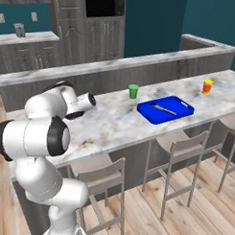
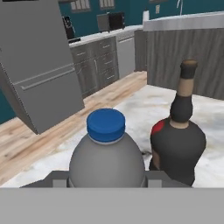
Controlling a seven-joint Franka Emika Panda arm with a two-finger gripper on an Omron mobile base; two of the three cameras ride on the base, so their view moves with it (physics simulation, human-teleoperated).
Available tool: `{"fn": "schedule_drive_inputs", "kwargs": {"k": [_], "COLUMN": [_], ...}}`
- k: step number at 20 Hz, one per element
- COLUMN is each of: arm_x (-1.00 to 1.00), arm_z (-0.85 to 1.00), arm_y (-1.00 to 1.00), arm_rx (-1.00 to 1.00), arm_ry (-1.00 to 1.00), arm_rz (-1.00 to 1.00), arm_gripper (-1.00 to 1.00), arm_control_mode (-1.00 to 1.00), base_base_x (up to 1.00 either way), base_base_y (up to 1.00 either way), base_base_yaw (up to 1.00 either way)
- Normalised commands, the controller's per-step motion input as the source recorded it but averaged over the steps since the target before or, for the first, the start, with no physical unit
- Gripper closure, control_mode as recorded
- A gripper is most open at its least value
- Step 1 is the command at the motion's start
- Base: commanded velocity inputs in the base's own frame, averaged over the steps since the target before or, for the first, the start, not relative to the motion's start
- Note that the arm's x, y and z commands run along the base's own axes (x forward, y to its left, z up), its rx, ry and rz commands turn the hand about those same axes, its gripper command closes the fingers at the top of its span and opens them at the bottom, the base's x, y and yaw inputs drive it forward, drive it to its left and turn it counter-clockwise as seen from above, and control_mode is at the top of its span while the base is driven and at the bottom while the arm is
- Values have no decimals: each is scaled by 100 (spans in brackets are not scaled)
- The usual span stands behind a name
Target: Place the drinks on the dining counter in a tight cluster.
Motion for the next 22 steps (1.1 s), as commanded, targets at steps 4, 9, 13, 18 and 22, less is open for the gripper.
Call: {"fn": "schedule_drive_inputs", "kwargs": {"k": [4,9,13,18,22], "arm_x": [1,0,0,0,4], "arm_z": [0,0,-1,-17,-31], "arm_y": [8,19,18,0,3], "arm_rx": [-4,-4,-3,-1,0], "arm_ry": [0,0,0,0,0], "arm_rz": [-1,-2,-3,-6,-7], "arm_gripper": [100,100,100,100,100], "arm_control_mode": [-100,-100,-100,-100,-100], "base_base_x": [0,0,0,0,0], "base_base_y": [0,0,0,0,0], "base_base_yaw": [0,0,0,0,0]}}
